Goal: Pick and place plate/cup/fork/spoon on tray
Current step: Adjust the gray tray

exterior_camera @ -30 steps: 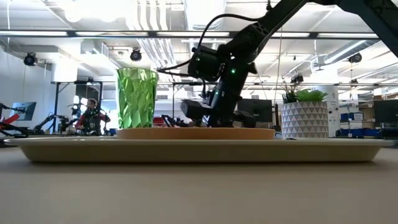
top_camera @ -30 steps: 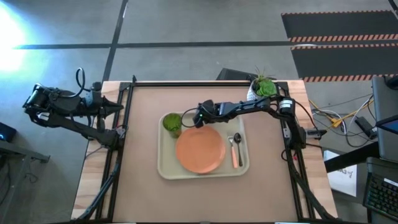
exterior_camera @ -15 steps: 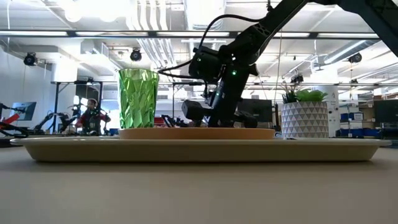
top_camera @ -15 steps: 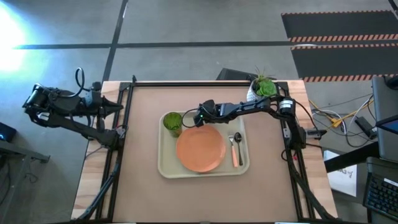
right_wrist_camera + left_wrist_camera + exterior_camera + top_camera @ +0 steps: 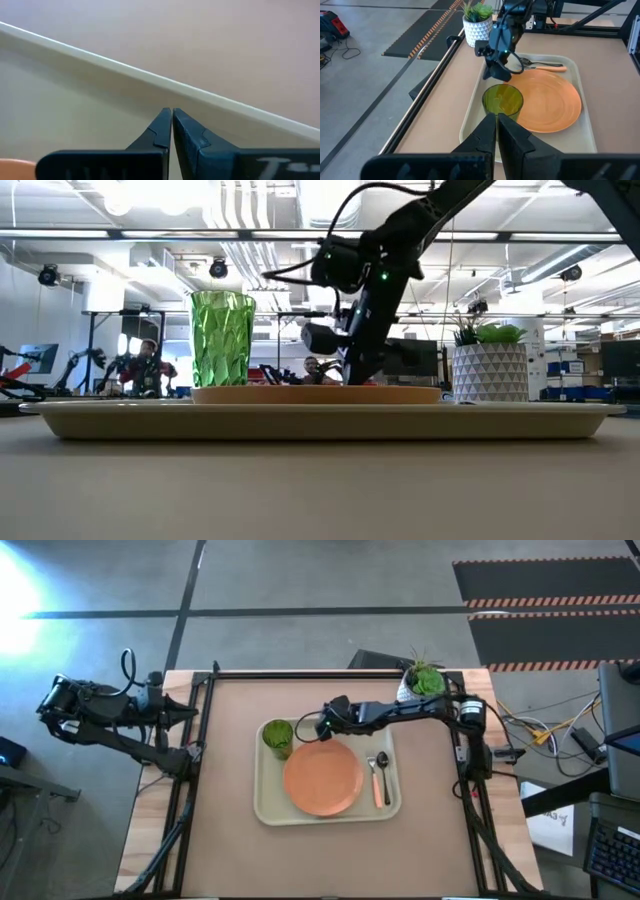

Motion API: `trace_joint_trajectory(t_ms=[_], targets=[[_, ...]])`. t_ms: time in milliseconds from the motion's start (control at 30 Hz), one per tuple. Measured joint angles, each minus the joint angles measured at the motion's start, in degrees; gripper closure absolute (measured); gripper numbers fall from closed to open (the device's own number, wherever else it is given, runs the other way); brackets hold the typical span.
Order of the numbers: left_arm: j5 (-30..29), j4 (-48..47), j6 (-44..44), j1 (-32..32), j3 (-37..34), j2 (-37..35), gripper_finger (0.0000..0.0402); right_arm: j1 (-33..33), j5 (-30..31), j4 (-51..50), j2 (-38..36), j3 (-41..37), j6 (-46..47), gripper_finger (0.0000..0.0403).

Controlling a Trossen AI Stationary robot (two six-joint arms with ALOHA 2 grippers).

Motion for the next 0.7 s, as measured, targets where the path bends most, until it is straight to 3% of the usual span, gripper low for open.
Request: trace_joint_trajectory(t_ms=[333,567,700], targets=[[-0.13,-0.04,0.78,0.00,-0.09,0.00,0.0402,2.54,3.47,-5.70,-7.51,0.11,-0.90,0.0394],[-9.93,0.13,7.45,0.00,-0.09,0.32,0.0402,7.16,2.80,0.70,-18.86,0.52,-15.37,0.0394],[-10.69,1.73,8.90,0.00,-0.09,0.52,0.0402,9.32,2.77,4.63,-26.94,0.59,-23.54,0.0394]])
